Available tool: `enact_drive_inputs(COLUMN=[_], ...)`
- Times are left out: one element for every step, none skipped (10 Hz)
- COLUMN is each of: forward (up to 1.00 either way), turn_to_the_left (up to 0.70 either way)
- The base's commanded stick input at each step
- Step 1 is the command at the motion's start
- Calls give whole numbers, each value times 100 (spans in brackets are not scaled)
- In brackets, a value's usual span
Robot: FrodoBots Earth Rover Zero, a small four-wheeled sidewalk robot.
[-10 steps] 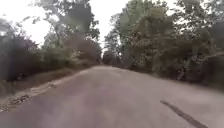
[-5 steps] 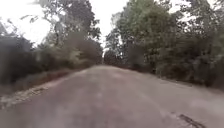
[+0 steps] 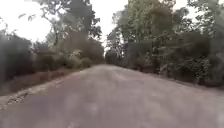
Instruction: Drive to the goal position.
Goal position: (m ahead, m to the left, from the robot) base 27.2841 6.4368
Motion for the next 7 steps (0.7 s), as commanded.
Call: enact_drive_inputs(forward=[100,100,100,100,100,100,100], turn_to_the_left=[0,0,0,0,0,0,0])
